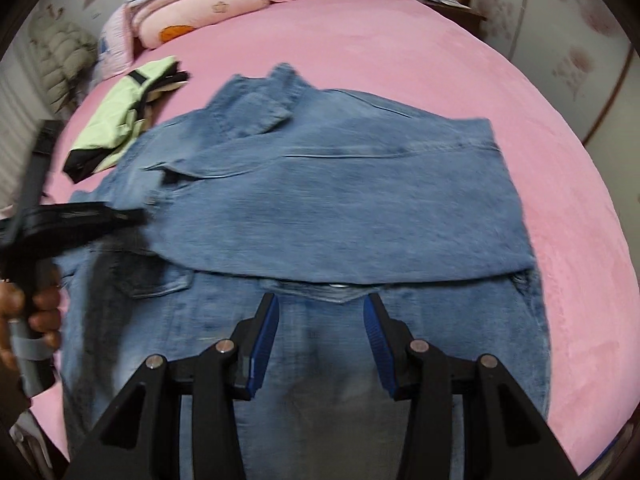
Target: Fold large clothes
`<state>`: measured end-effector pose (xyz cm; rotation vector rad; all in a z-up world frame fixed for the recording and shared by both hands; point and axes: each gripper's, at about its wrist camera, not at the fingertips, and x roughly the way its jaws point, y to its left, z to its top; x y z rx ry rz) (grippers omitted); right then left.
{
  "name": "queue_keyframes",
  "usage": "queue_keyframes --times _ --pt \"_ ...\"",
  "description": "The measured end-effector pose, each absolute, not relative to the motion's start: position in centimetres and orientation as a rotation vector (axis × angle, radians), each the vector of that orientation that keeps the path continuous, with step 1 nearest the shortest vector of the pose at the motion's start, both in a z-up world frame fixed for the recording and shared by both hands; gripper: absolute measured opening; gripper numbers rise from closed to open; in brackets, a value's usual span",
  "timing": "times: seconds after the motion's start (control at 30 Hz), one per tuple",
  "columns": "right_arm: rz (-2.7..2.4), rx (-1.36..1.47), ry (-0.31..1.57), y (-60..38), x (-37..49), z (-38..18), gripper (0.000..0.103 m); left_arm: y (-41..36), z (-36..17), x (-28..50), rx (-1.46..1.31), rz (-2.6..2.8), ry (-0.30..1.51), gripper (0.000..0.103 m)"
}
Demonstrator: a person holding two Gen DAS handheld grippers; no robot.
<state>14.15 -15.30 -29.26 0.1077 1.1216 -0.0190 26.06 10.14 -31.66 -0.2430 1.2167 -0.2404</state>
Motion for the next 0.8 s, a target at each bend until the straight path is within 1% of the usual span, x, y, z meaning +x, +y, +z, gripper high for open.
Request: queue_keyframes --times 0.07,0.13,0.2,0.27,0.33,0.4,0.47,0.5,0.53,0.57,0.6,0.67,0.8 --pt "-0.059 0.106 1.117 -16.9 14.1 -29.5 0.044 10.0 -29.3 25.6 -0.217 -0.239 1.122 0.006" --pt "-0.101 0.099 1.107 -18.8 14.0 -29.5 0.044 10.1 -28.0 24.7 -0.161 -0.213 1.049 0.006" --pt "-0.15 0.081 1.111 -20.9 14.0 -30.0 0.044 10.4 -29.3 24.2 -0.111 -0.186 1.076 0.006" --pt "-0.189 0.085 1.123 -22.8 13.9 -30.6 0.044 10.7 -32.2 23.8 -0.08 -0.159 1.169 0.008" --pt "-0.218 0.111 1.13 -24.5 13.9 -30.8 0.044 10.7 -34.3 23.1 -0.024 -0.112 1.222 0.014" --pt "-0.22 0.138 1.114 -25.7 14.3 -30.3 0.044 10.6 -33.7 22.6 -0.001 -0.088 1.19 0.021" --pt "-0.203 0.144 1.093 -25.9 15.0 -29.5 0.044 10.7 -32.0 22.4 0.001 -0.042 1.165 0.037" --pt "-0.183 0.142 1.081 -25.9 15.7 -29.1 0.044 11.0 -30.8 22.3 -0.022 -0.024 1.138 0.042" --pt "-0.165 0.134 1.073 -25.6 16.3 -28.7 0.044 11.1 -29.8 22.2 -0.045 -0.012 1.113 0.055" --pt "-0.141 0.123 1.066 -25.1 17.2 -28.3 0.044 11.1 -28.7 22.2 -0.068 0.003 1.082 0.065" --pt "-0.119 0.118 1.061 -24.7 18.0 -28.1 0.044 10.6 -27.7 22.3 -0.086 0.005 1.051 0.067" --pt "-0.069 0.107 1.051 -23.5 19.6 -27.6 0.044 9.2 -26.3 22.9 -0.086 -0.022 1.011 0.067" --pt "0.037 0.075 1.037 -20.4 22.8 -27.2 0.044 5.3 -25.5 25.2 -0.021 -0.072 0.959 0.067"
